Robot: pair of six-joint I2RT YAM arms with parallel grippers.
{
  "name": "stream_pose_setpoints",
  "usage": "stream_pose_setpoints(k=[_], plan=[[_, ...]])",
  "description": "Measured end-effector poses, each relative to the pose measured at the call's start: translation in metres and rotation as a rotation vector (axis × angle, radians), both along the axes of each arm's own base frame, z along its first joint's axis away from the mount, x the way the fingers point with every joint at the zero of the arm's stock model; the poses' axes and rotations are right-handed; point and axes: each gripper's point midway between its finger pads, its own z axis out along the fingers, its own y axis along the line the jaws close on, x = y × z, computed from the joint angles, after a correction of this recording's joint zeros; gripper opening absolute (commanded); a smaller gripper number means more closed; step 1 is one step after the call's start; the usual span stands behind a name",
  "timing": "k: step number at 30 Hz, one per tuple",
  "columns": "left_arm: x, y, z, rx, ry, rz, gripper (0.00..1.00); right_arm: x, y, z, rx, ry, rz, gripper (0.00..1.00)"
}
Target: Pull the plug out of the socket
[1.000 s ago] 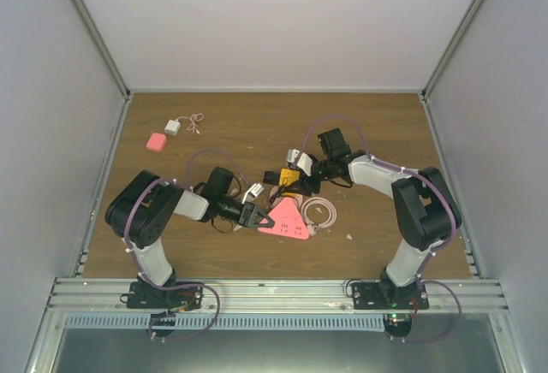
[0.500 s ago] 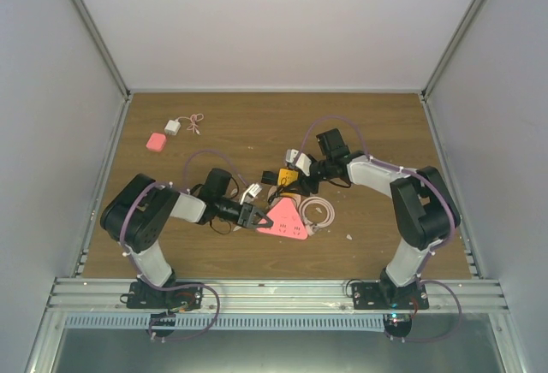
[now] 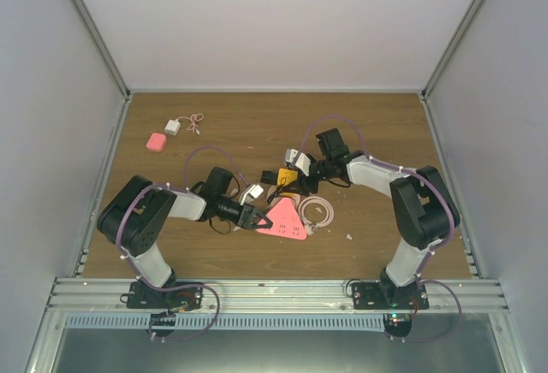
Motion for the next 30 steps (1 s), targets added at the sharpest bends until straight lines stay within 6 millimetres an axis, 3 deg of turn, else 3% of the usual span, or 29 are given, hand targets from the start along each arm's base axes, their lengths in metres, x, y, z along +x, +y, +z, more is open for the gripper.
stream_pose_setpoints(k=[14, 16, 20, 22, 25, 30], plan=[[0.0, 0.0, -0.001, 0.033, -0.048, -0.012, 0.02, 0.0, 0.0, 0.0, 0.0, 0.003, 0.002, 0.06], [0.0, 0.0, -0.001, 0.031, -0.037, -0.013, 0.15, 0.0, 0.0, 0.0, 0.0, 0.003, 0.001, 0.06], [0.003, -0.001, -0.002, 0.012, 0.001, -0.02, 0.52, 0.002, -0.001, 0.0, -0.01, 0.001, -0.006, 0.06], [0.005, -0.002, 0.0, -0.015, -0.011, -0.03, 0.61, 0.004, -0.002, -0.001, -0.019, -0.001, -0.018, 0.06], [0.009, -0.005, 0.009, -0.066, -0.061, -0.047, 0.68, 0.01, -0.004, -0.002, -0.035, -0.007, -0.048, 0.06], [0.012, -0.008, 0.008, -0.098, -0.067, -0.053, 0.69, 0.015, -0.006, -0.002, -0.048, -0.016, -0.074, 0.06]])
